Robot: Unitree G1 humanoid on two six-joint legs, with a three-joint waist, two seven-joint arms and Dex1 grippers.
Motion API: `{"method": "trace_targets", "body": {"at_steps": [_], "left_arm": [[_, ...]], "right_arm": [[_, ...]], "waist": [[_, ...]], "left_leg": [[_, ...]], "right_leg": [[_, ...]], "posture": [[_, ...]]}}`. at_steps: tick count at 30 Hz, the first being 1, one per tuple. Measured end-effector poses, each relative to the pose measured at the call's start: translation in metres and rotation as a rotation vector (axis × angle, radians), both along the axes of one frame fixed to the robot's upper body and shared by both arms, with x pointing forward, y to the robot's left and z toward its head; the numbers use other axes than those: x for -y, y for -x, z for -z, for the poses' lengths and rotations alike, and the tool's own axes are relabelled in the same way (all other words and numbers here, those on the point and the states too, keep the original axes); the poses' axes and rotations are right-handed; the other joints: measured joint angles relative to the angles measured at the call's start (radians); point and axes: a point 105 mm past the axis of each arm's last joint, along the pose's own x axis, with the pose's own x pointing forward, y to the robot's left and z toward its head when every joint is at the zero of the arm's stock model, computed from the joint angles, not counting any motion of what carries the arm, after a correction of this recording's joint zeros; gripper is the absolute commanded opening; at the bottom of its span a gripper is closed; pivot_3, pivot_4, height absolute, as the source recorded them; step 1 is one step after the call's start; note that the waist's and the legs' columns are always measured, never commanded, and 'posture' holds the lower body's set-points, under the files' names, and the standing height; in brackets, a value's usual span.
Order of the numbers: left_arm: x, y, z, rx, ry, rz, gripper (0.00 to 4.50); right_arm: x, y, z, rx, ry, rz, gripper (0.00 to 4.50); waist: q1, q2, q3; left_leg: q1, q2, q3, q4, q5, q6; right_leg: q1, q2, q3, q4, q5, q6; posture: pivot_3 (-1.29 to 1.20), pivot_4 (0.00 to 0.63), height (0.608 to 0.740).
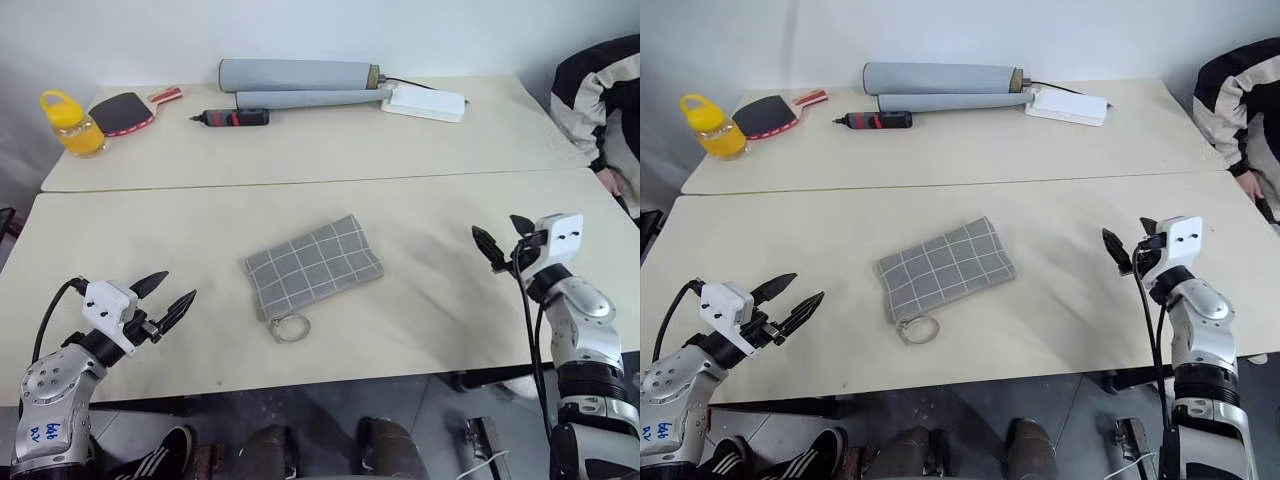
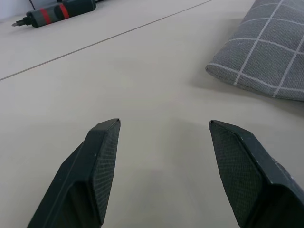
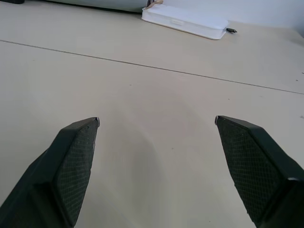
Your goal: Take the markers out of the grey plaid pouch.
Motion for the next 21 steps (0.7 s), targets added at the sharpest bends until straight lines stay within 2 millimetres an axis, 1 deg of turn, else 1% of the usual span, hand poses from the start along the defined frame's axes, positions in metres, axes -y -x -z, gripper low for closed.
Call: {"method": "trace_targets", "body": {"at_steps": [8,10,12,14,16,18,20,21], "left_arm": [[0.000,-0.001,0.001,0.004,-0.017,-0.006,3.19],[0.002,0.000,0.001,0.000,-0.017,0.006,3.20],[0.004,0.000,0.001,0.002,-0.020,0.020,3.20],[0.006,0.000,-0.002,0.026,-0.032,0.038,3.20],[0.010,-0.002,-0.008,0.064,-0.061,0.059,3.20],[0.016,-0.003,-0.011,0.091,-0.106,0.094,3.20],[0.023,-0.002,-0.009,0.103,-0.164,0.132,3.20],[0.026,-0.002,-0.008,0.111,-0.185,0.151,3.20]], "right_arm": [[-0.007,0.000,-0.003,-0.001,0.012,-0.022,4.08],[-0.009,0.000,-0.006,0.005,0.013,-0.032,3.70],[-0.016,0.000,-0.011,0.019,0.028,-0.061,3.18],[-0.039,0.000,-0.017,0.039,0.069,-0.144,2.46],[-0.069,0.001,-0.020,0.049,0.079,-0.238,1.77],[-0.104,0.003,-0.020,0.056,0.073,-0.345,1.01],[-0.142,0.006,-0.024,0.072,0.053,-0.451,0.26],[-0.160,0.007,-0.026,0.080,0.040,-0.497,0.03]], "waist": [[0.002,0.000,0.000],[0.001,0.000,0.000],[0.000,0.000,0.000],[0.000,0.000,0.000],[-0.003,0.000,0.000],[-0.002,0.000,0.000],[-0.003,0.000,0.000],[-0.002,0.000,0.000]], "left_leg": [[0.000,0.000,0.000,0.000,0.000,0.000],[0.000,0.000,0.000,0.000,0.000,0.000],[0.000,0.000,0.000,0.000,0.000,0.000],[0.000,0.000,0.000,0.000,0.000,0.000],[0.000,0.001,0.000,0.000,0.000,0.000],[0.000,0.001,0.000,-0.001,0.000,-0.001],[0.000,0.001,0.000,-0.001,0.000,-0.001],[0.000,0.001,0.000,-0.002,0.000,-0.001]], "right_leg": [[0.000,0.000,0.000,0.000,0.000,0.000],[0.000,0.000,0.000,0.000,0.000,0.000],[0.000,0.000,0.000,0.000,0.000,0.000],[0.000,0.000,0.000,0.000,0.000,0.000],[0.000,0.001,0.000,0.000,0.000,0.000],[-0.001,0.001,0.000,0.000,0.000,0.000],[-0.001,0.001,0.000,0.001,0.000,0.000],[-0.002,0.001,0.000,0.001,0.000,0.000]], "posture": [[0.00,0.150,0.740],[0.00,0.150,0.740],[0.00,0.150,0.740],[0.00,0.150,0.740],[0.00,0.150,0.740],[0.00,0.150,0.740],[0.00,0.150,0.740],[0.00,0.150,0.740]]}}
